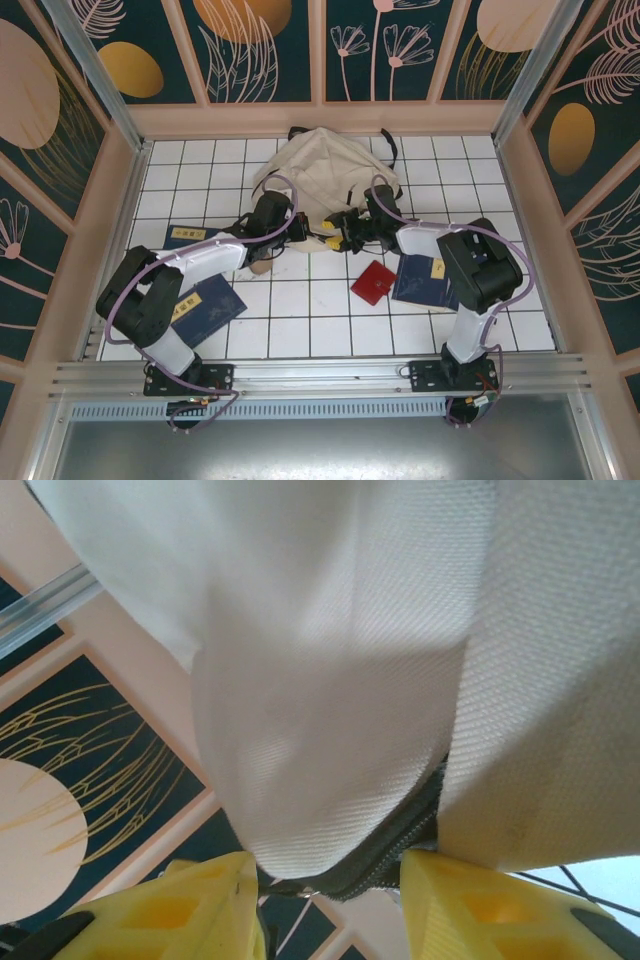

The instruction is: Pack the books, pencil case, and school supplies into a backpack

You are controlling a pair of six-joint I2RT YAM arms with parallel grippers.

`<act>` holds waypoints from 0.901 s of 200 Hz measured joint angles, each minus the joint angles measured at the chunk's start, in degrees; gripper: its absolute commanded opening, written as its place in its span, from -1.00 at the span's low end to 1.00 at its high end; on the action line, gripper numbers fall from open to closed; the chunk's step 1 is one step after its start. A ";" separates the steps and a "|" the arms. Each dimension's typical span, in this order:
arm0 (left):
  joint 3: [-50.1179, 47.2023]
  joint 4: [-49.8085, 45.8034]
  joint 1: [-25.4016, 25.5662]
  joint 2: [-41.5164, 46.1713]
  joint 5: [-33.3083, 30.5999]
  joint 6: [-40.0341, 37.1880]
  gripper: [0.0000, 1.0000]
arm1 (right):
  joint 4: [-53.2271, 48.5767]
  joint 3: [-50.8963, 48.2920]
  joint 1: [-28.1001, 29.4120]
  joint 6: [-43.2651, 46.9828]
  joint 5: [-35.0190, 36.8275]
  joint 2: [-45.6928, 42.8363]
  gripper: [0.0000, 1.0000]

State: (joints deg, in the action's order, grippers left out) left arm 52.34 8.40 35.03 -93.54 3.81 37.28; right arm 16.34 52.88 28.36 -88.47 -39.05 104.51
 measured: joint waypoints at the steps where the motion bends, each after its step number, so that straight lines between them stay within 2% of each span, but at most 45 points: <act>1: -0.04 0.00 0.00 0.04 0.00 0.02 -1.00 | 0.00 0.00 0.00 0.00 0.00 0.07 -0.25; 26: -0.81 0.46 0.02 0.74 0.22 0.02 -1.00 | 0.26 1.05 0.26 -0.92 0.04 2.23 -0.41; 36: -1.03 0.76 0.02 1.03 0.20 0.00 -1.00 | 0.52 1.42 0.37 -1.03 0.13 2.82 -0.57; 58: -1.57 1.03 0.02 1.73 0.11 0.02 -1.00 | 1.46 1.49 0.48 -2.16 0.46 3.39 -0.77; 85: -2.58 0.79 0.04 2.58 -1.84 0.31 -1.00 | 1.97 1.51 0.44 -2.38 1.36 3.39 -0.92; 132: -5.22 -0.61 1.53 4.35 -11.69 3.56 -1.00 | 2.82 1.33 0.66 -2.29 1.64 0.87 -1.00; 180: -5.44 0.37 2.14 5.42 -15.98 3.37 -1.00 | 1.60 0.50 1.01 -1.40 2.67 -1.84 -1.00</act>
State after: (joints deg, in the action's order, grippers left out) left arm 46.89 8.78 37.17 -88.12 -12.16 40.64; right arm 17.93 53.39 29.36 -89.86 -36.38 102.67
